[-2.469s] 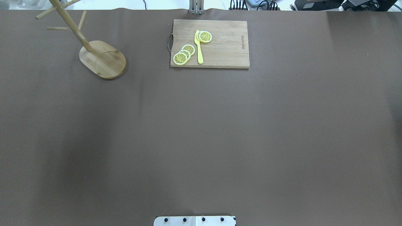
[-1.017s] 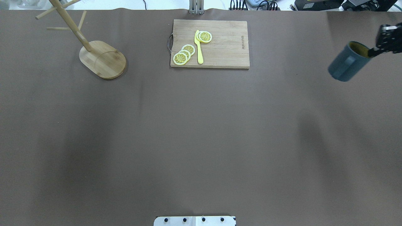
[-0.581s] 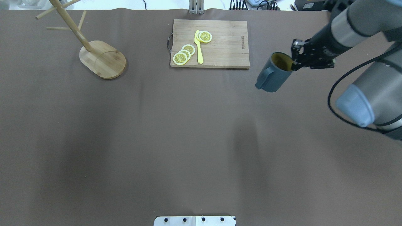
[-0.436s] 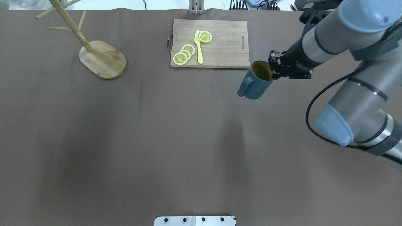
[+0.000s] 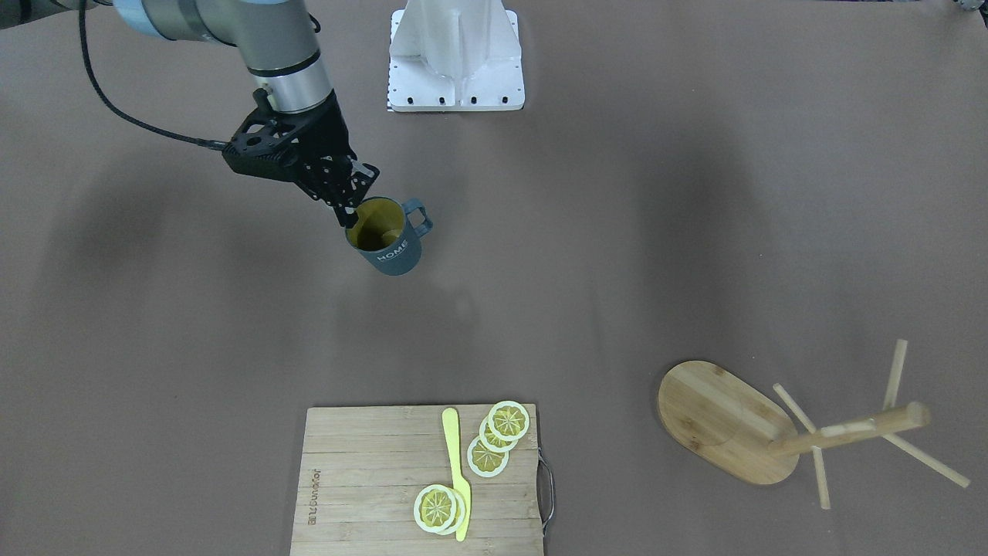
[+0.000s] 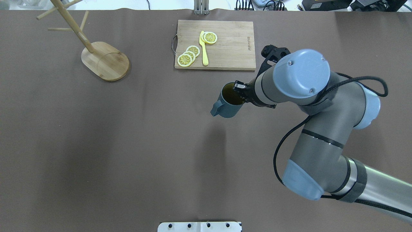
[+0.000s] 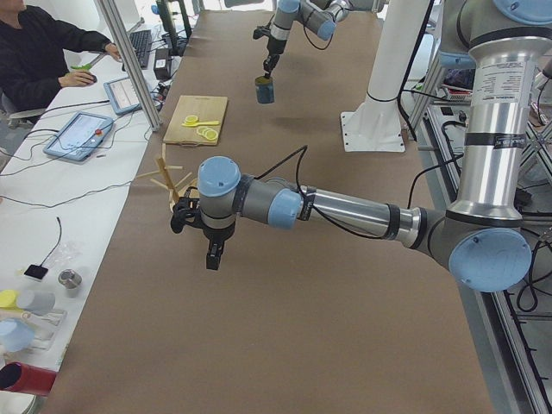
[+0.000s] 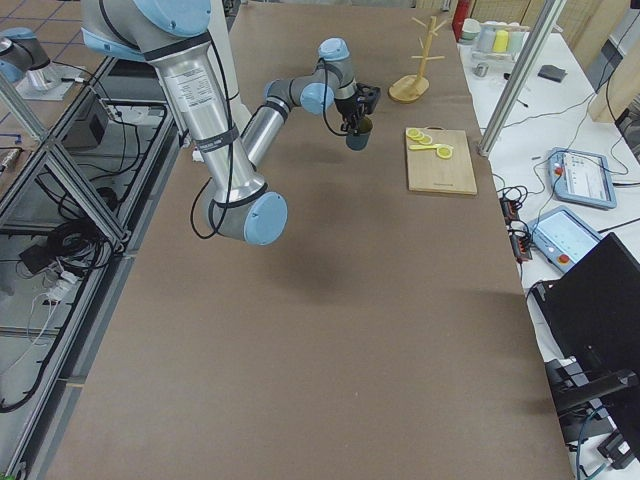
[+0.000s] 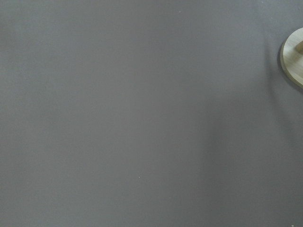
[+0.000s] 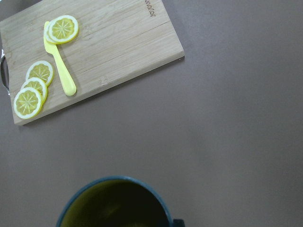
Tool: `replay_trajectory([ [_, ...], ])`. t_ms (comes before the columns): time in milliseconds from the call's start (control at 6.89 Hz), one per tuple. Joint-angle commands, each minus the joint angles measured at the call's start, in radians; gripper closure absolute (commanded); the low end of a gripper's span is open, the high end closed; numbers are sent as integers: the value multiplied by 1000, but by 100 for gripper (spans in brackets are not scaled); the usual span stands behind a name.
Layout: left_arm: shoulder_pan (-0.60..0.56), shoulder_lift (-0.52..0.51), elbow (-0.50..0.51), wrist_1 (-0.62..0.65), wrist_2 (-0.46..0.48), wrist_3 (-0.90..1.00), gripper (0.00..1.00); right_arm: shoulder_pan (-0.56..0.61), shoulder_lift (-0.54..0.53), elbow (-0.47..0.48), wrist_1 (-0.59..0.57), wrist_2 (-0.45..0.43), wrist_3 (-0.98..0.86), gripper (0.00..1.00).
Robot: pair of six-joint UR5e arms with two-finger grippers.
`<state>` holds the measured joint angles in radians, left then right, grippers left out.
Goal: Hang cup on storage rack
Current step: 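Carry the teal mug with the right gripper to the table center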
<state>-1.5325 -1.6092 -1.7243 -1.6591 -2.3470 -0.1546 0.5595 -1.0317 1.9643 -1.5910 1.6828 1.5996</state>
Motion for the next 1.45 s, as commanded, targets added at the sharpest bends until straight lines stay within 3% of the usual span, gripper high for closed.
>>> replay_trajectory([
  [0,3,0,5,-1,0,1,2,-93,103,-91,-35,-176,59,100],
  [436,6,-2,6,-1,-2,1,2,-124,252,-289,-35,-222,72,100],
  [1017,6,-3,12,-1,-2,1,2,-150,213,-291,-37,-223,57,100],
  [1307,6,-17,31,-1,0,1,2,-150,205,-269,-35,-212,-90,100],
])
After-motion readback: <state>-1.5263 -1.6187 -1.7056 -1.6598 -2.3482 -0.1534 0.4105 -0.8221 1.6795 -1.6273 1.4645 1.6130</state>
